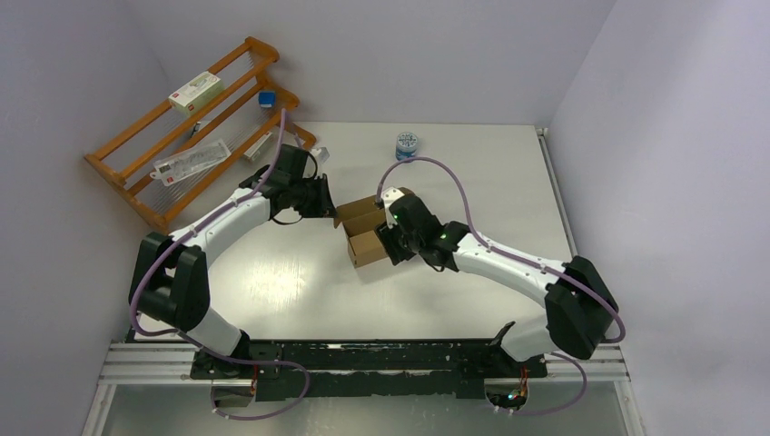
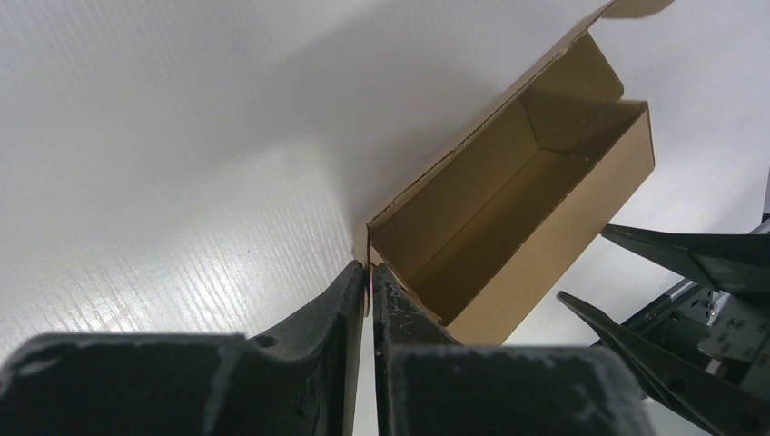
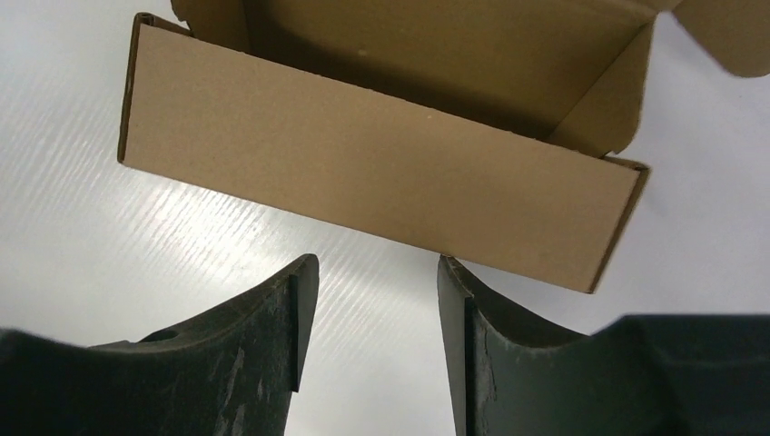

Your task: Fold the paper box

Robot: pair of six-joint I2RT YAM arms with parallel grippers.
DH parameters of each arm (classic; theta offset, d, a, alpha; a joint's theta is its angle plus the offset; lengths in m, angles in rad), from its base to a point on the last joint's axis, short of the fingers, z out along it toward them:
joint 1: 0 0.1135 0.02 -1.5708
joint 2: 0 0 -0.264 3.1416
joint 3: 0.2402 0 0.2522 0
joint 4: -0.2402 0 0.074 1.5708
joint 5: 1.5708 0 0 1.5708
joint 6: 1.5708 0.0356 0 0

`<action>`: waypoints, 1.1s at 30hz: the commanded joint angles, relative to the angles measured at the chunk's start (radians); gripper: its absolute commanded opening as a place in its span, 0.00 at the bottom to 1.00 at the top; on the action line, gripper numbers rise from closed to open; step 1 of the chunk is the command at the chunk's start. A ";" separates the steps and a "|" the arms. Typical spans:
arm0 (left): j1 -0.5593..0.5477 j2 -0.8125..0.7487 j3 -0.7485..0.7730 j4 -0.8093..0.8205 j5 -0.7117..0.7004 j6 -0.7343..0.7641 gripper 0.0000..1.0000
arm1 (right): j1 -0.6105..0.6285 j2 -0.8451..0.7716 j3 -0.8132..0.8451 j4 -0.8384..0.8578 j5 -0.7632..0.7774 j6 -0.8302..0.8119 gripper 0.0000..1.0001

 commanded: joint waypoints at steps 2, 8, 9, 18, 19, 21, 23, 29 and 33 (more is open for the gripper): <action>-0.013 -0.011 0.009 0.014 0.024 0.008 0.14 | 0.019 0.052 0.027 0.084 0.078 0.023 0.54; -0.028 -0.004 0.009 0.009 0.017 0.014 0.09 | 0.035 0.078 0.045 0.132 0.094 0.054 0.53; -0.031 -0.003 0.010 0.009 0.014 0.015 0.08 | 0.039 0.080 0.046 0.140 0.096 0.060 0.53; -0.072 -0.001 0.049 -0.022 -0.031 0.036 0.05 | 0.069 0.120 0.030 0.259 0.132 0.127 0.50; -0.076 -0.008 0.052 -0.026 -0.034 0.040 0.05 | 0.071 0.124 0.028 0.271 0.134 0.129 0.49; -0.084 -0.017 0.054 -0.029 -0.039 0.045 0.05 | 0.074 0.137 0.031 0.295 0.133 0.128 0.49; -0.092 -0.022 0.054 -0.030 -0.037 0.048 0.05 | 0.079 0.157 0.042 0.310 0.134 0.123 0.48; -0.110 -0.028 0.046 -0.024 -0.022 0.036 0.05 | 0.087 0.202 0.056 0.371 0.133 0.127 0.46; -0.110 -0.036 0.031 -0.012 -0.034 0.027 0.05 | 0.095 0.220 0.045 0.418 0.131 0.133 0.45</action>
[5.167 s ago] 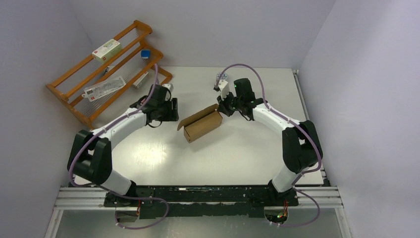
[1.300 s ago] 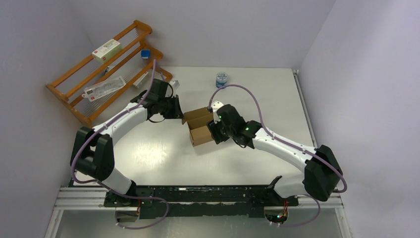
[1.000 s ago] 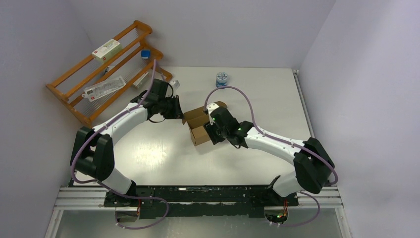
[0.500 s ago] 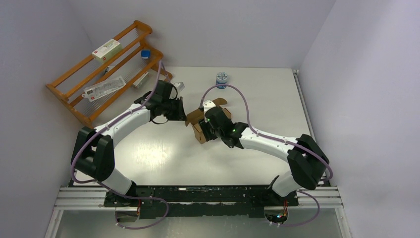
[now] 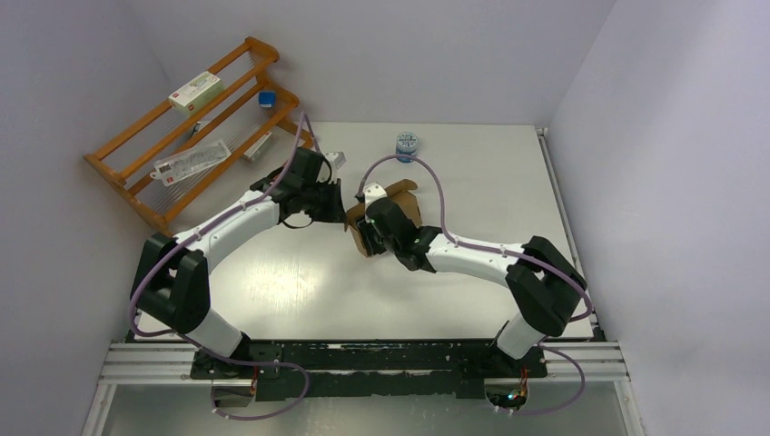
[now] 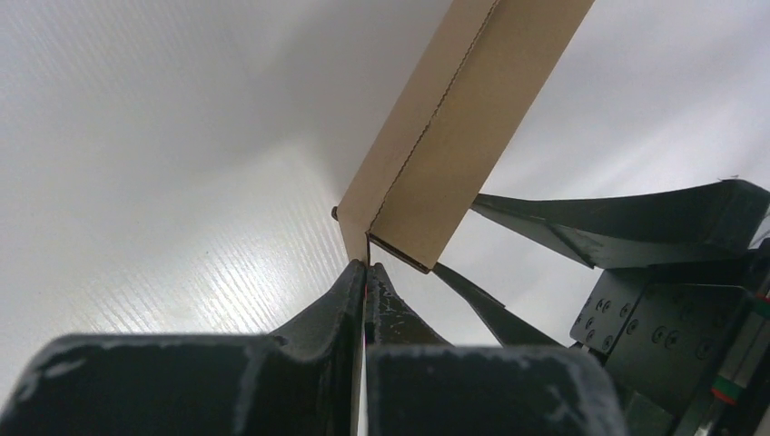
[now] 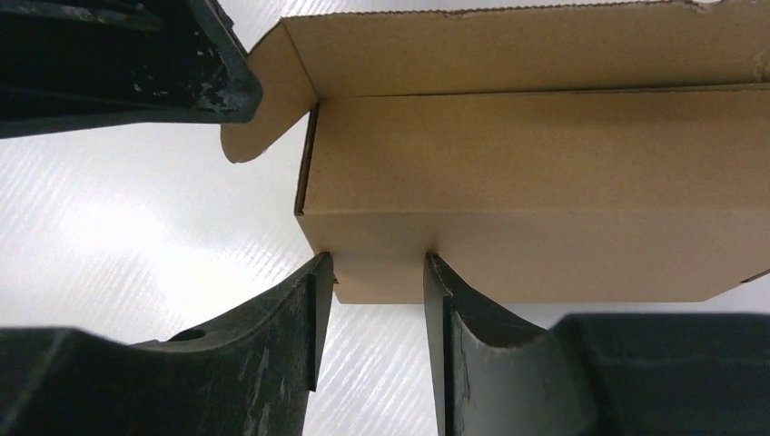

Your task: Fold the paper box

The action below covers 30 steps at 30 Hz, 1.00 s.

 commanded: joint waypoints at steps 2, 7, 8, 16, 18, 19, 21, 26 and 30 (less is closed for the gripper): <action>-0.012 -0.031 0.017 -0.003 -0.022 0.004 0.05 | 0.021 0.016 0.000 0.128 0.012 0.018 0.45; -0.012 -0.035 0.028 -0.004 -0.034 0.015 0.05 | 0.024 0.010 -0.035 0.181 0.025 0.036 0.44; -0.012 -0.039 0.026 0.001 -0.036 0.012 0.05 | 0.025 0.009 -0.044 0.203 0.026 0.040 0.43; -0.012 -0.037 0.059 -0.025 -0.123 0.131 0.05 | 0.026 0.017 -0.056 0.290 -0.051 0.023 0.42; -0.012 -0.043 0.062 -0.020 -0.141 0.162 0.05 | 0.025 -0.016 -0.073 0.288 -0.054 0.011 0.42; -0.012 -0.047 0.062 -0.015 -0.146 0.174 0.05 | 0.024 -0.033 -0.082 0.288 -0.050 0.006 0.42; -0.012 -0.055 0.058 0.003 -0.129 0.193 0.05 | 0.022 -0.057 -0.092 0.285 -0.062 -0.011 0.43; -0.012 -0.062 0.059 0.026 -0.123 0.250 0.05 | 0.022 -0.038 -0.097 0.320 -0.102 -0.002 0.43; -0.012 -0.062 0.056 0.031 -0.116 0.262 0.05 | 0.022 0.019 -0.095 0.389 -0.133 0.017 0.43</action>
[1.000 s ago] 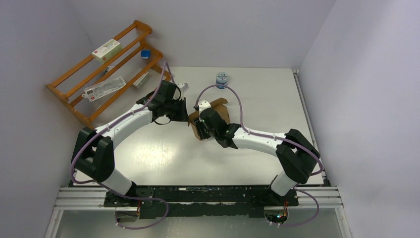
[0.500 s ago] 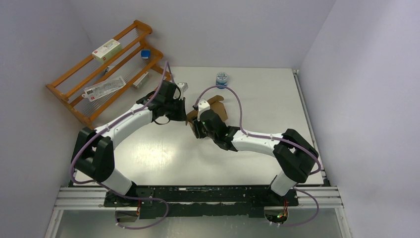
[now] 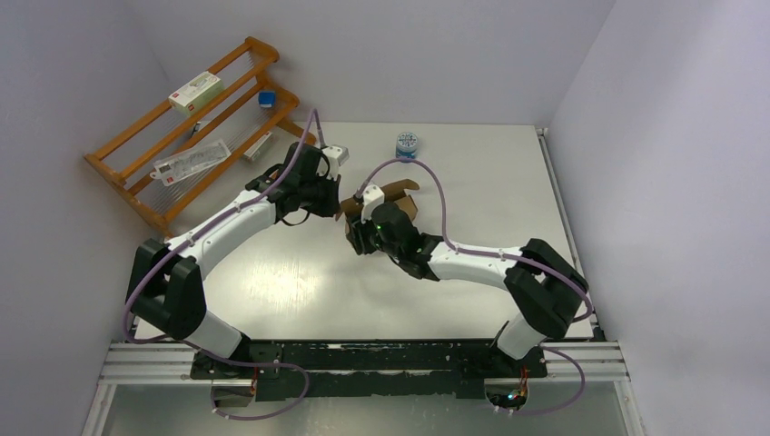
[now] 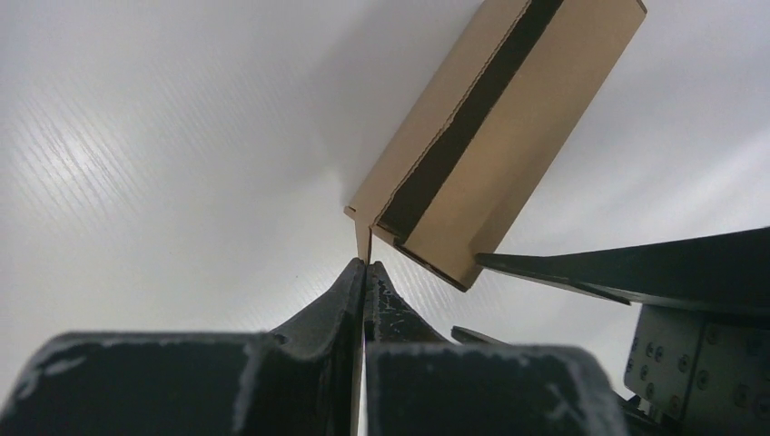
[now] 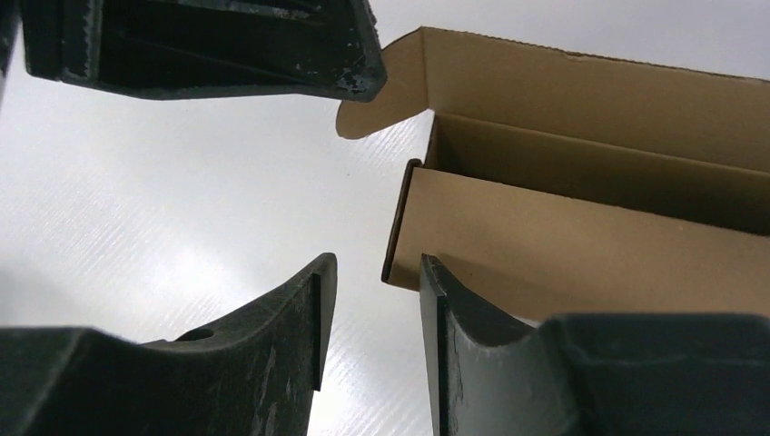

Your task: Fold the paper box

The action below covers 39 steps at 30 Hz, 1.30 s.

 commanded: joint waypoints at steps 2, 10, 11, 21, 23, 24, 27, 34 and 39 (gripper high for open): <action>-0.007 -0.028 0.020 0.045 -0.016 0.040 0.05 | 0.004 0.056 -0.002 0.115 -0.043 0.006 0.43; -0.006 0.006 0.031 0.039 -0.043 0.023 0.06 | 0.002 -0.062 0.079 -0.092 -0.004 -0.085 0.45; -0.005 0.015 0.033 0.037 -0.045 0.020 0.06 | 0.001 -0.081 0.081 -0.125 0.013 -0.093 0.45; -0.004 0.041 0.047 0.029 -0.037 0.020 0.06 | -0.034 -0.187 -0.047 -0.280 0.257 -0.057 0.41; -0.004 0.044 0.049 0.027 -0.033 0.024 0.06 | -0.041 -0.172 -0.064 -0.276 0.264 -0.056 0.40; -0.004 0.044 0.050 0.025 -0.030 0.026 0.06 | -0.044 -0.158 -0.070 -0.260 0.262 -0.059 0.39; -0.004 0.042 0.051 0.020 -0.020 0.033 0.06 | -0.052 -0.101 -0.056 -0.213 0.239 -0.074 0.38; -0.005 0.021 0.035 0.029 0.048 0.053 0.05 | -0.055 0.019 -0.003 -0.054 0.216 -0.071 0.37; -0.005 0.026 0.037 0.011 0.094 0.071 0.05 | -0.055 0.070 0.023 0.022 0.218 -0.070 0.37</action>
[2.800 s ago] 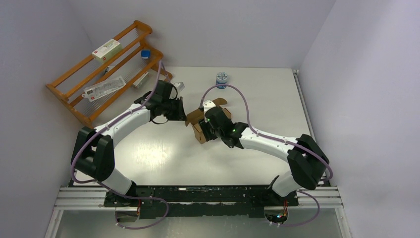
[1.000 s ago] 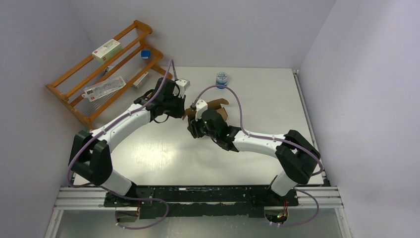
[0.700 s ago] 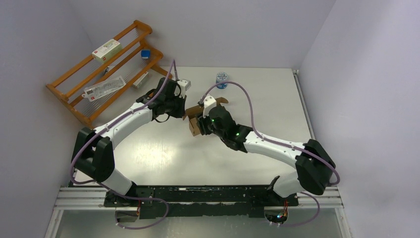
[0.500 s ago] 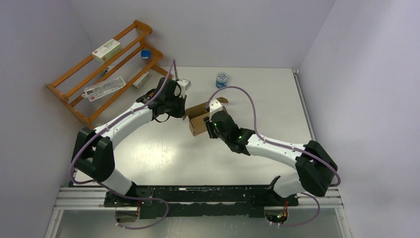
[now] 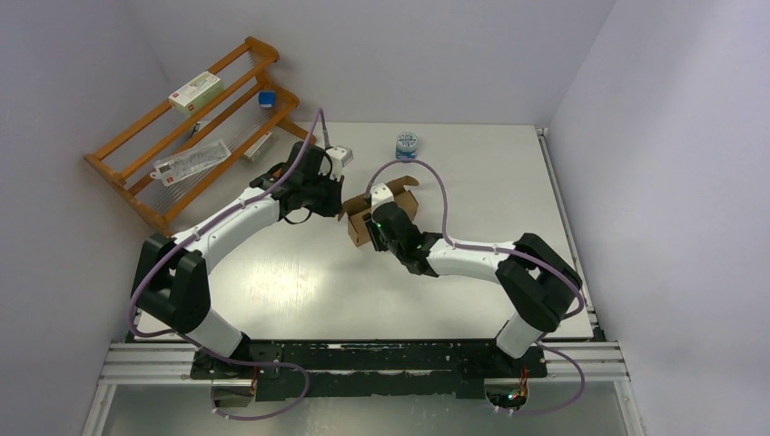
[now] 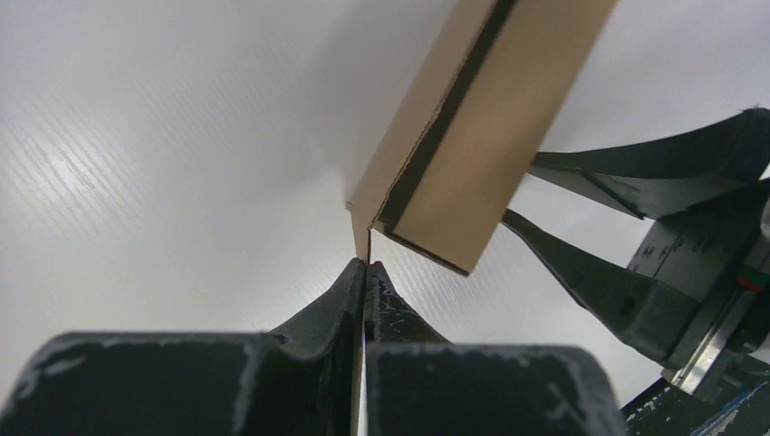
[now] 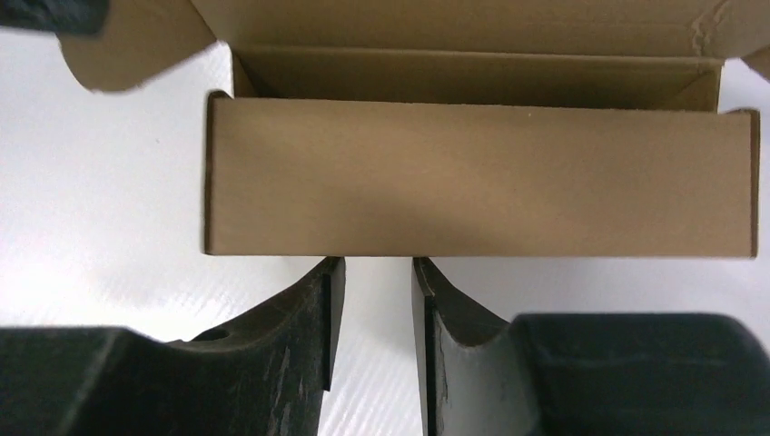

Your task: Fold the paper box

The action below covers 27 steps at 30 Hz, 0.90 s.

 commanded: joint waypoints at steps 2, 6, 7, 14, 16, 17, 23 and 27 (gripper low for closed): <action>-0.005 -0.013 0.017 -0.003 0.074 0.039 0.05 | -0.006 0.029 0.039 0.147 0.015 0.002 0.37; -0.005 -0.007 0.013 -0.005 0.103 0.045 0.05 | -0.007 0.055 0.065 0.163 0.006 0.002 0.37; -0.005 -0.004 0.011 -0.004 0.104 0.045 0.05 | -0.007 0.062 0.072 0.167 0.003 0.002 0.37; -0.005 -0.001 0.020 -0.019 0.086 0.051 0.05 | -0.030 0.112 0.103 0.198 -0.037 0.002 0.39; -0.005 -0.001 0.017 -0.019 0.078 0.051 0.06 | -0.042 0.123 0.122 0.188 -0.072 -0.002 0.39; -0.005 0.002 0.018 -0.024 0.062 0.051 0.06 | -0.047 0.126 0.132 0.176 -0.096 -0.008 0.39; -0.004 0.026 0.050 -0.073 -0.085 0.031 0.06 | -0.093 0.060 0.149 0.075 -0.200 -0.080 0.44; -0.004 0.028 0.055 -0.072 -0.111 0.024 0.06 | -0.171 0.012 0.177 -0.034 -0.284 -0.152 0.46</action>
